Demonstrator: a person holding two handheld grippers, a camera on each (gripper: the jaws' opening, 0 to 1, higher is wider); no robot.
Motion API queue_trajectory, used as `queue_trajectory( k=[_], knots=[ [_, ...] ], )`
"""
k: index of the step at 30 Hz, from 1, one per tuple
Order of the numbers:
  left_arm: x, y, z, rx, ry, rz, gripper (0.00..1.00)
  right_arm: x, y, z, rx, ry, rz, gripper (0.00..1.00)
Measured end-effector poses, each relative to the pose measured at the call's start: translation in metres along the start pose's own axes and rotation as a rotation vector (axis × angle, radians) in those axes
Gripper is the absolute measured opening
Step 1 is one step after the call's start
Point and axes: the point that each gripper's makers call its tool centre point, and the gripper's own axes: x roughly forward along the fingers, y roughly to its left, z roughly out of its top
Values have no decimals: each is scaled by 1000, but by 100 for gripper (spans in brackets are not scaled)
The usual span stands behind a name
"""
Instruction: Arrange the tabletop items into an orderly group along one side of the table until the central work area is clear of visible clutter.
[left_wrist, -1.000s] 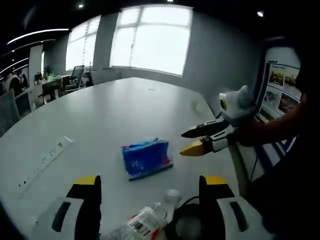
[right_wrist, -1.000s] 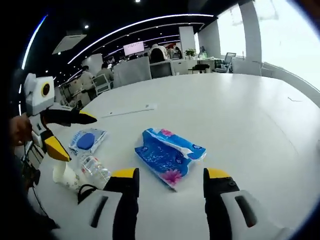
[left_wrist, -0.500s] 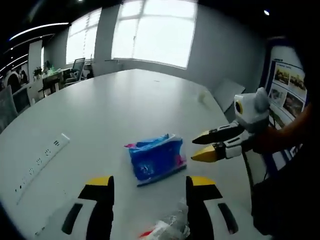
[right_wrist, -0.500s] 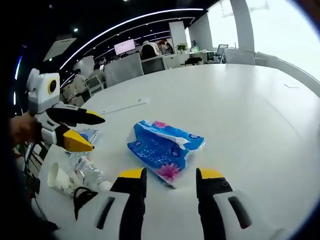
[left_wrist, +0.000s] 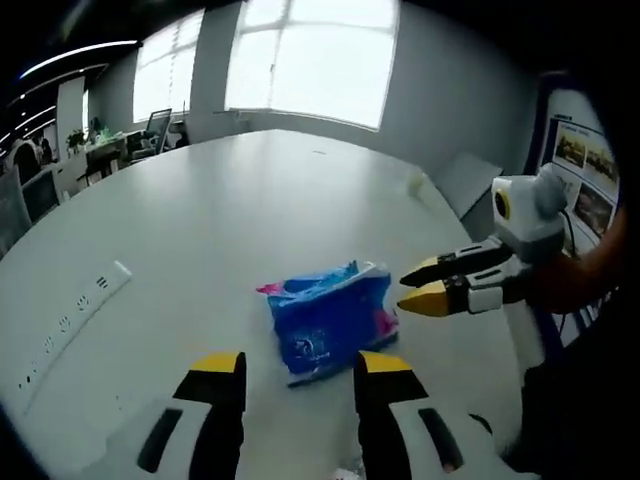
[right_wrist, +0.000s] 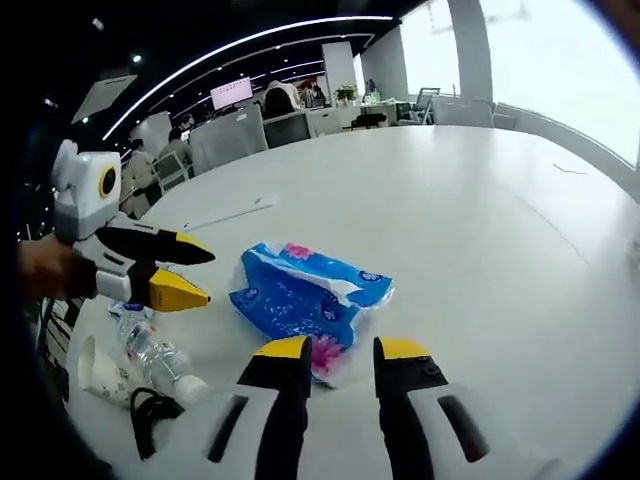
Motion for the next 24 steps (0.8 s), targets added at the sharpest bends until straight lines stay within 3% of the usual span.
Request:
queue_trajectory(
  k=[6, 11, 24],
  knots=[
    [8, 4, 1, -29, -5, -5, 35, 4, -1, -3, 31, 9, -6, 15],
    [16, 7, 3, -107, -31, -2, 31, 8, -6, -4, 92, -2, -16, 15],
    [30, 4, -13, -144, 21, -10, 18, 14, -10, -14, 101, 34, -17, 2]
  ],
)
